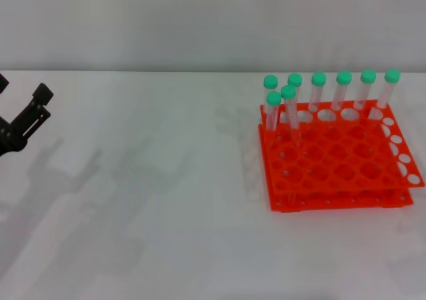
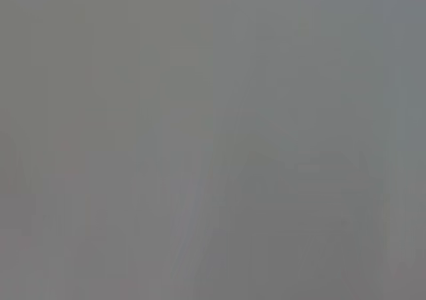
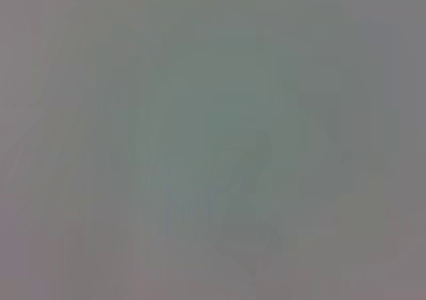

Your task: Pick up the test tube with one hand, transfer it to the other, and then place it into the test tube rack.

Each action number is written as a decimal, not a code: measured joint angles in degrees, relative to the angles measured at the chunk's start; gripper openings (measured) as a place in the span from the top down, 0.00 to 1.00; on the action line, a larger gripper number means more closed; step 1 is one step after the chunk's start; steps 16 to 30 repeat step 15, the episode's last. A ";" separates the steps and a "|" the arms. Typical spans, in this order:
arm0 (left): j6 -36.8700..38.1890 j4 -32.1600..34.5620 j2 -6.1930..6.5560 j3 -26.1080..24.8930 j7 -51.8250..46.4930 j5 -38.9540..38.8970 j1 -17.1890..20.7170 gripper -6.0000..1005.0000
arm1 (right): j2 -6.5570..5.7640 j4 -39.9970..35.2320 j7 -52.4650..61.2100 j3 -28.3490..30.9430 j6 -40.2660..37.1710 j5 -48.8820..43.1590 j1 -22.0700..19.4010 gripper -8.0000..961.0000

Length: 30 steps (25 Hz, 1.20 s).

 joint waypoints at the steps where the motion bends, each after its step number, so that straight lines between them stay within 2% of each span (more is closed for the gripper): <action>1: -0.62 0.00 0.02 -0.17 -0.14 0.03 -0.38 0.11 | 0.01 0.61 -0.74 0.01 0.18 0.40 0.16 0.14; 13: -3.17 -0.08 0.05 -0.84 -0.10 0.04 -2.54 0.11 | 0.16 1.79 -4.68 0.07 -1.19 4.57 1.13 0.14; 30: -3.17 0.12 0.03 -0.96 -0.11 -0.12 -2.50 0.11 | 0.22 1.78 -4.69 0.09 -1.53 4.64 1.13 0.14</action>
